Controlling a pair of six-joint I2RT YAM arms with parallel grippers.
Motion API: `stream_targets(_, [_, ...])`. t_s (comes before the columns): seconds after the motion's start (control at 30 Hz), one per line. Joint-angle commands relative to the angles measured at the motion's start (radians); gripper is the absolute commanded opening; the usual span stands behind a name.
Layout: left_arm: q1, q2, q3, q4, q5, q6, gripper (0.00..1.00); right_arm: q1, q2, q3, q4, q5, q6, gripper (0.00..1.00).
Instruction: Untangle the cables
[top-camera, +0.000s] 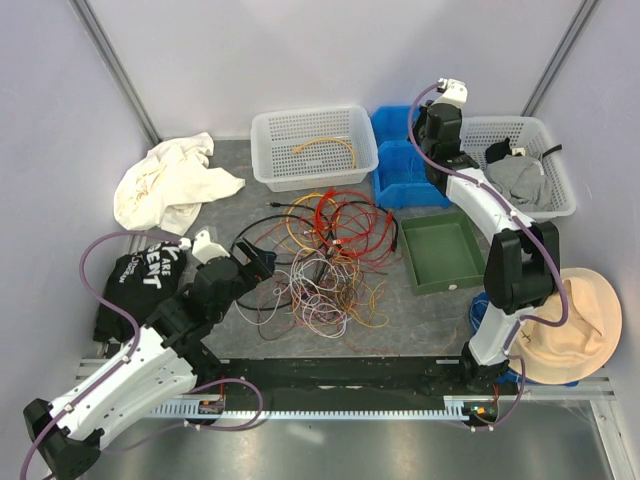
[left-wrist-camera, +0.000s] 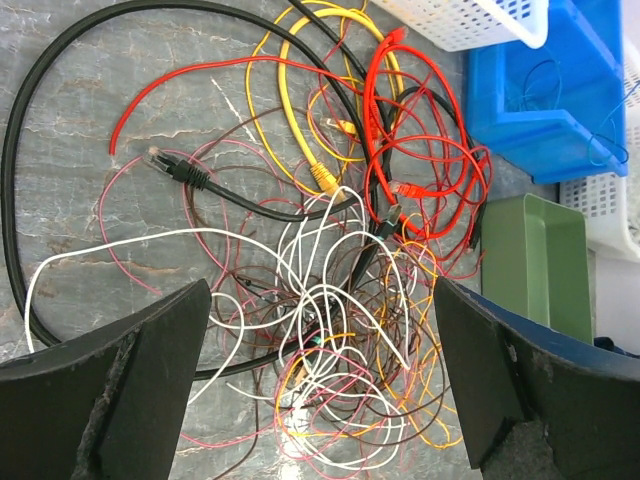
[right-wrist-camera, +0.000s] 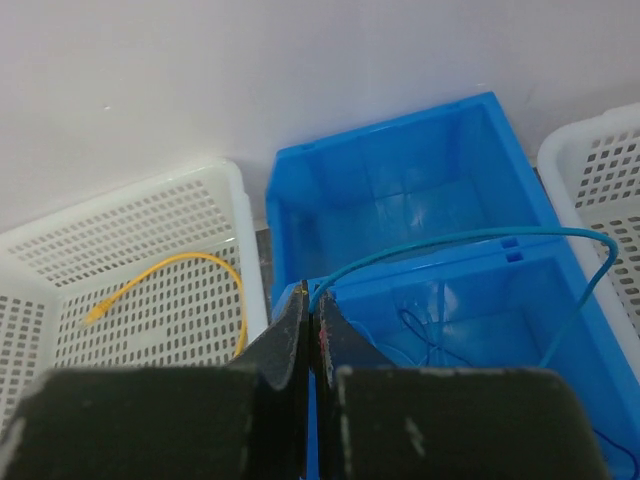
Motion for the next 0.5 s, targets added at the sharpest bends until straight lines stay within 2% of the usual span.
stream_targets(0.0, [-0.002, 0.031, 0.012, 0.061, -0.019, -0.026, 1.0, -0.031, 0.028, 0.059, 0.083, -0.05, 0.049, 0.0])
stream_targets(0.47, [-0.002, 0.059, 0.02, 0.062, -0.018, -0.018, 1.0, -0.038, 0.095, 0.231, 0.069, -0.075, 0.032, 0.0])
